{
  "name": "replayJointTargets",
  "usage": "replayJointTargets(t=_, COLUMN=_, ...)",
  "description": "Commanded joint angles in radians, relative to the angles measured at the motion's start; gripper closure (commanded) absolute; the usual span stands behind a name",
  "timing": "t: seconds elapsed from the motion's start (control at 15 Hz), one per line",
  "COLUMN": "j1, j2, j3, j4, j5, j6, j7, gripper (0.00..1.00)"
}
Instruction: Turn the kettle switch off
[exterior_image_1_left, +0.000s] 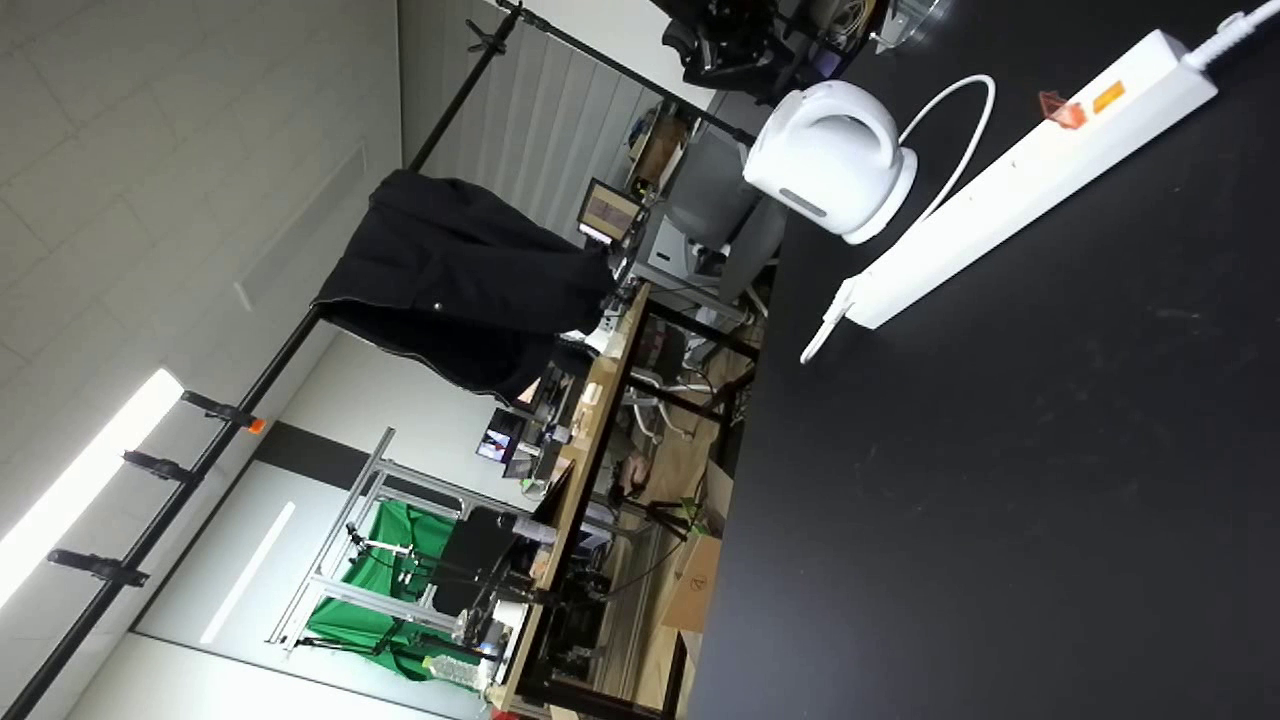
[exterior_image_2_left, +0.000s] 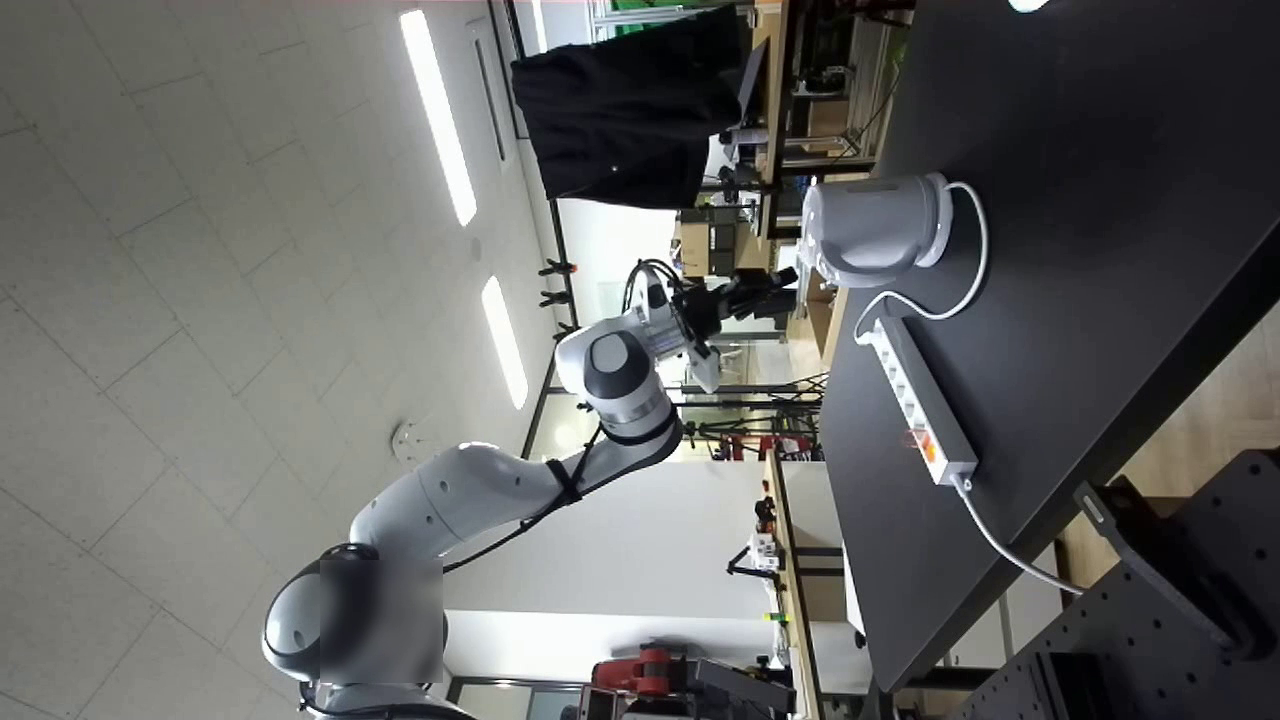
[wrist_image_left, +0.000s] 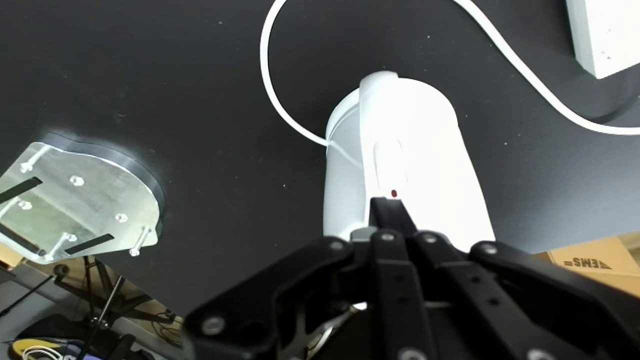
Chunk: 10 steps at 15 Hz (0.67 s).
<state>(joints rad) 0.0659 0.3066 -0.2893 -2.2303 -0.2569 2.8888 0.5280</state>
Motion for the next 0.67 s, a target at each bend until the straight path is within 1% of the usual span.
replayJointTargets(t=0.0, j1=0.022, j2=-0.042, j3=-0.021, j4=-0.064, j5=0.028, j6=0.052, j7=0.002, gripper=1.00)
replayJointTargets(t=0.33, j1=0.009, j2=-0.048, j3=-0.007, j4=-0.088, j5=0.025, j6=0.075, j7=0.006, gripper=1.00)
replayJointTargets(t=0.6, j1=0.019, j2=-0.052, j3=-0.020, j4=-0.094, j5=0.011, j6=0.074, j7=0.017, gripper=1.00)
